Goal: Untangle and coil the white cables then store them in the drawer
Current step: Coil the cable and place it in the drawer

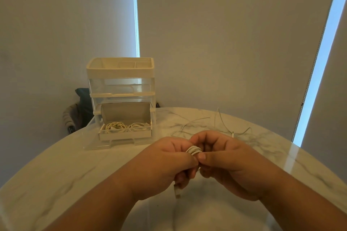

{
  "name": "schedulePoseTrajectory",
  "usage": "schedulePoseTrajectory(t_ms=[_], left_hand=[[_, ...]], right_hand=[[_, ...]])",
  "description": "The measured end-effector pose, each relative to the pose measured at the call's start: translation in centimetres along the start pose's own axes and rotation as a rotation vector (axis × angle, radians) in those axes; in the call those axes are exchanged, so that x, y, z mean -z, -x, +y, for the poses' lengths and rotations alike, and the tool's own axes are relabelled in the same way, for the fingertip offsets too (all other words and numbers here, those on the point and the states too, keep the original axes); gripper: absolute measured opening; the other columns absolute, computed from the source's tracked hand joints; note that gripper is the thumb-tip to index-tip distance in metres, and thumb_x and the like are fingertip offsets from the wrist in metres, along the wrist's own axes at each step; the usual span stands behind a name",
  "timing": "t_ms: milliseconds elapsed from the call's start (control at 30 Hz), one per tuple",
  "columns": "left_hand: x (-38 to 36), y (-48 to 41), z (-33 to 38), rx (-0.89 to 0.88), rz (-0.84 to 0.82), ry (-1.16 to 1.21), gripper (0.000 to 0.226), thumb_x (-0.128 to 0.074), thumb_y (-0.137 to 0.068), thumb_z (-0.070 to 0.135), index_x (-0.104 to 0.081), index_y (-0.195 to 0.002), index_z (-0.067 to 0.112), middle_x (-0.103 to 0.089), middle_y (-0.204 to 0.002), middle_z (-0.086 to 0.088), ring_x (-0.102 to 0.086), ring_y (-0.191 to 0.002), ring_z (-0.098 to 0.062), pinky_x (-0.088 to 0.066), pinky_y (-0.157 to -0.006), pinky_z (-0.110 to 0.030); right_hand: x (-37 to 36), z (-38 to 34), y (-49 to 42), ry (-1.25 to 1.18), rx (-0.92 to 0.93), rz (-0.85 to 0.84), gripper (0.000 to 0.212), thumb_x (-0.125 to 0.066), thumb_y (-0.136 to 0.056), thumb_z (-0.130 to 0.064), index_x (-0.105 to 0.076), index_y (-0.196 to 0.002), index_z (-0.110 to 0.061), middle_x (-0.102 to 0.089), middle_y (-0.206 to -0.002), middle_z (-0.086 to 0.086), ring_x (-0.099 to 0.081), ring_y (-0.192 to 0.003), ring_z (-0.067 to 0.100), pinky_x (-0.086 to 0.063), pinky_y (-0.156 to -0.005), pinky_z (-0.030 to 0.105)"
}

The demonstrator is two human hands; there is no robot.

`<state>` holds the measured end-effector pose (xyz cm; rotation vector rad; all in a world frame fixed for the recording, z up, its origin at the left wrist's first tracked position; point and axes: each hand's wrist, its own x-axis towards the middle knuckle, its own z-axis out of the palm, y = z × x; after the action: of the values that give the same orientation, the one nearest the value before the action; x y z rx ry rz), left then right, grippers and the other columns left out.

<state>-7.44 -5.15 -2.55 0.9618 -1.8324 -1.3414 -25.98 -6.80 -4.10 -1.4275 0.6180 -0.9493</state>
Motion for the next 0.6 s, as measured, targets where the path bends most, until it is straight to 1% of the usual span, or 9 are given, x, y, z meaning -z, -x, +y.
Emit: schedulePoseTrajectory(t_ms=[67,167,267,333,400,433,500,567,600], left_hand=[[0.0,-0.1,-0.1,0.007,0.005,-0.01,0.02,-0.054,-0.094,0.011,-0.067,-0.087,-0.002,-0.056,-0.067,-0.009,-0.047,-0.056,-0.017,-0.045,-0.054,-0.025],[-0.1,-0.3,-0.3,0.013,0.077,-0.029,0.024,-0.055,-0.095,0.013,-0.063,-0.086,-0.007,-0.056,-0.064,-0.008,-0.048,-0.054,-0.015,-0.046,-0.053,-0.025],[-0.4,-0.5,-0.4,-0.002,0.136,-0.028,0.022,-0.056,-0.089,0.02,-0.067,-0.083,0.002,-0.057,-0.064,-0.004,-0.05,-0.056,-0.014,-0.047,-0.056,-0.026],[-0.7,-0.7,-0.5,-0.009,0.181,-0.026,0.02,-0.053,-0.094,0.013,-0.068,-0.082,0.006,-0.057,-0.063,-0.002,-0.05,-0.057,-0.013,-0.047,-0.057,-0.026],[-1.0,-0.8,-0.6,-0.019,0.238,-0.046,0.019,-0.05,-0.096,0.006,-0.067,-0.087,0.002,-0.057,-0.061,0.0,-0.051,-0.056,-0.012,-0.046,-0.055,-0.024],[-1.2,-0.8,-0.6,-0.03,0.263,-0.075,0.019,-0.05,-0.095,0.006,-0.067,-0.087,0.004,-0.057,-0.061,0.001,-0.051,-0.056,-0.011,-0.046,-0.054,-0.023],[-1.5,-0.8,-0.7,-0.067,0.312,-0.174,0.021,-0.051,-0.093,0.01,-0.068,-0.082,0.017,-0.059,-0.061,0.005,-0.053,-0.057,-0.008,-0.048,-0.055,-0.023],[-1.7,-0.7,-0.7,-0.098,0.369,-0.282,0.019,-0.053,-0.092,0.018,-0.067,-0.082,0.025,-0.062,-0.063,0.008,-0.056,-0.057,-0.008,-0.052,-0.058,-0.031],[-1.6,-0.6,-0.7,-0.102,0.403,-0.319,0.016,-0.054,-0.092,0.022,-0.066,-0.084,0.028,-0.064,-0.066,0.007,-0.058,-0.058,-0.012,-0.054,-0.059,-0.035]], right_hand=[[-0.2,0.0,-0.1,-0.009,0.004,0.015,0.021,-0.066,-0.078,-0.004,-0.07,-0.097,-0.012,-0.064,-0.081,0.014,-0.054,-0.069,0.024,-0.037,-0.062,0.032],[-0.5,0.2,-0.2,0.0,0.002,0.073,0.019,-0.067,-0.077,-0.007,-0.068,-0.095,-0.011,-0.066,-0.081,0.015,-0.057,-0.068,0.022,-0.038,-0.06,0.03],[-0.6,0.4,-0.5,0.031,-0.002,0.15,0.021,-0.07,-0.074,-0.011,-0.068,-0.095,-0.01,-0.068,-0.082,0.015,-0.057,-0.07,0.022,-0.039,-0.058,0.028],[-0.6,0.4,-0.7,0.048,-0.002,0.196,0.019,-0.074,-0.076,-0.011,-0.071,-0.095,-0.011,-0.069,-0.087,0.016,-0.057,-0.076,0.027,-0.041,-0.06,0.029],[-0.7,0.4,-0.8,0.052,-0.003,0.222,0.016,-0.074,-0.077,-0.012,-0.074,-0.092,-0.014,-0.069,-0.09,0.018,-0.057,-0.082,0.033,-0.042,-0.06,0.03],[-0.7,0.3,-0.8,0.047,-0.004,0.226,0.015,-0.074,-0.077,-0.011,-0.074,-0.091,-0.015,-0.069,-0.09,0.019,-0.057,-0.083,0.035,-0.042,-0.06,0.03],[-0.7,0.2,-0.7,0.016,0.002,0.229,0.012,-0.073,-0.082,-0.003,-0.071,-0.091,-0.012,-0.067,-0.086,0.017,-0.056,-0.079,0.033,-0.04,-0.059,0.03],[-0.7,0.1,-0.7,-0.009,0.001,0.234,0.013,-0.069,-0.083,0.001,-0.069,-0.087,-0.012,-0.066,-0.079,0.013,-0.056,-0.07,0.025,-0.04,-0.057,0.029],[-0.7,0.2,-0.7,-0.011,-0.005,0.232,0.014,-0.068,-0.084,0.001,-0.068,-0.086,-0.012,-0.066,-0.076,0.011,-0.056,-0.065,0.019,-0.041,-0.056,0.029]])
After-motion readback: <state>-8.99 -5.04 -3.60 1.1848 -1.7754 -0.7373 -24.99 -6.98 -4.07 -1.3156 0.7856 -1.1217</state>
